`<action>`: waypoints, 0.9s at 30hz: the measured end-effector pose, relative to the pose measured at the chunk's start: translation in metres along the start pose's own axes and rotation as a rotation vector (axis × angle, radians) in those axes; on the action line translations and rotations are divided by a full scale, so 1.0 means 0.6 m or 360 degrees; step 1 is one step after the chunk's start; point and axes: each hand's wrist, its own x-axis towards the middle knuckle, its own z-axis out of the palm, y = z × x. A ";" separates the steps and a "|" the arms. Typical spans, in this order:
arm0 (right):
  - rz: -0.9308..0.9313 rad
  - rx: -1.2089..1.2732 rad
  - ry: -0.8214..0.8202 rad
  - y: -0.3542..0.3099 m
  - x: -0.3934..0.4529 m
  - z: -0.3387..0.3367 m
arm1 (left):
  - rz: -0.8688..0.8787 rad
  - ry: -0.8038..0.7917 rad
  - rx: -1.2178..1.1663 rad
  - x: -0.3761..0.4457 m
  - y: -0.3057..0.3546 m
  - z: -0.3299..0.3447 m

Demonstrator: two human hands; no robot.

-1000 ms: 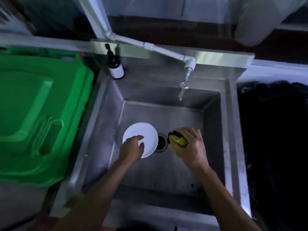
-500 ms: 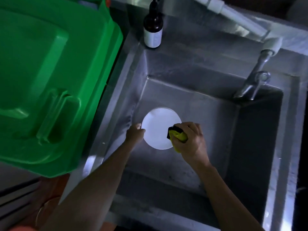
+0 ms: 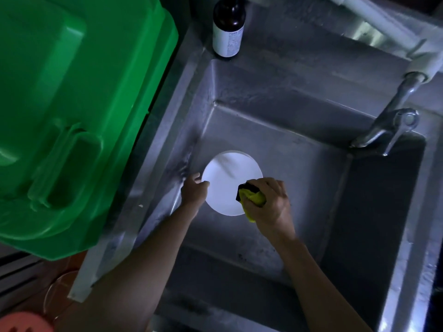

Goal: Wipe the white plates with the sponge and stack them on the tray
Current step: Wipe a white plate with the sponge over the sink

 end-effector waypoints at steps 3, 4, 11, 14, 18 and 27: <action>0.0033 0.0016 -0.0011 0.003 -0.007 -0.006 | -0.0055 0.0057 -0.0088 -0.003 0.002 0.002; 0.0043 0.0015 -0.0017 0.005 -0.011 -0.008 | -0.0082 0.0055 -0.0123 -0.005 0.002 0.004; 0.0051 0.0012 0.0029 0.016 -0.048 -0.023 | -0.0162 0.0010 -0.0125 -0.021 -0.016 0.017; 0.0040 0.0018 0.0067 0.026 -0.068 -0.030 | -0.0230 -0.0174 -0.0149 -0.036 -0.022 0.020; 0.0046 0.0018 0.0076 0.038 -0.095 -0.039 | -0.0298 -0.0327 -0.0349 -0.068 -0.026 0.018; -0.0007 0.0050 0.0146 0.030 -0.152 -0.096 | -0.0208 -0.0484 -0.0562 -0.163 -0.021 0.012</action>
